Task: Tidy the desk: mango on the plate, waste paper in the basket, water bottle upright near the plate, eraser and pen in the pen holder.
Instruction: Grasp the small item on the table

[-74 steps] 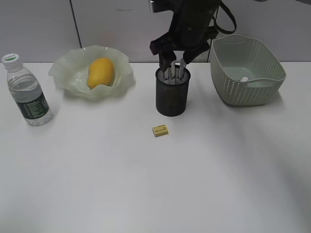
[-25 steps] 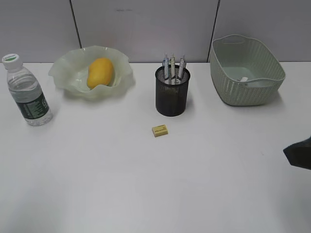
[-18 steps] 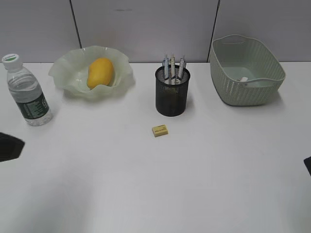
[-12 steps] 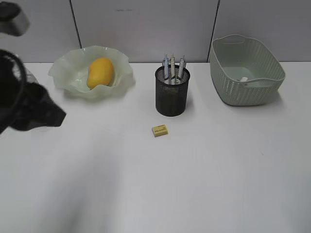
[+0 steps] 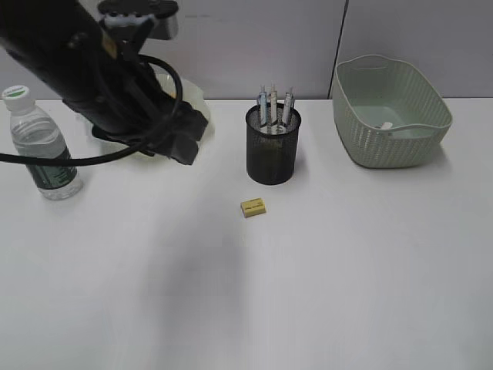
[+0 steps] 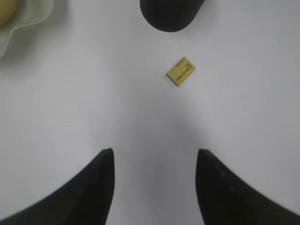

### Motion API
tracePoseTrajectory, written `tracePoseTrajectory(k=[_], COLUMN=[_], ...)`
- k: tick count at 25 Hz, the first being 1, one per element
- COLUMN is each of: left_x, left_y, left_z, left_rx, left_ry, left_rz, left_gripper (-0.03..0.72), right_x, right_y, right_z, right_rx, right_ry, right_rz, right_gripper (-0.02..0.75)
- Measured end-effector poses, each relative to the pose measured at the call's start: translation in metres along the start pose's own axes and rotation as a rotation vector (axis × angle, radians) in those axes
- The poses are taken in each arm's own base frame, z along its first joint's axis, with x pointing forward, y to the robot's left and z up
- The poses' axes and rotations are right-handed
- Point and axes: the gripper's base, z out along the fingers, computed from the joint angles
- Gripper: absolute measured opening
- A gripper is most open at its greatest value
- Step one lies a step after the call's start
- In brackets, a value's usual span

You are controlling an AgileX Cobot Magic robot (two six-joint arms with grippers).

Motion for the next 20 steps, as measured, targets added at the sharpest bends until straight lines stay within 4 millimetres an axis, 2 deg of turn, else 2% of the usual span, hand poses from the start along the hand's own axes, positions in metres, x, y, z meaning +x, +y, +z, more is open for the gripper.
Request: tracePoseTrajectory(k=[8, 16, 20], left_x=[-0.015, -0.016, -0.021], left_y=[-0.01, -0.013, -0.014], left_z=[0.04, 0.075, 0.089], left_rx=[0.02, 0.059, 0.057], left_ry=[0.024, -0.008, -0.08], left_rz=[0.122, 0.482, 0.552], left_gripper=[0.478, 0.484, 0.485], right_x=[0.0, -0.002, -0.003], right_y=[0.0, 0.0, 0.0], right_z=[0.0, 0.0, 0.0], right_rx=[0.0, 0.001, 0.0], right_ry=[-0.001, -0.025, -0.028], right_rz=[0.002, 0.002, 0.004], right_gripper=[0.531, 0.531, 0.531])
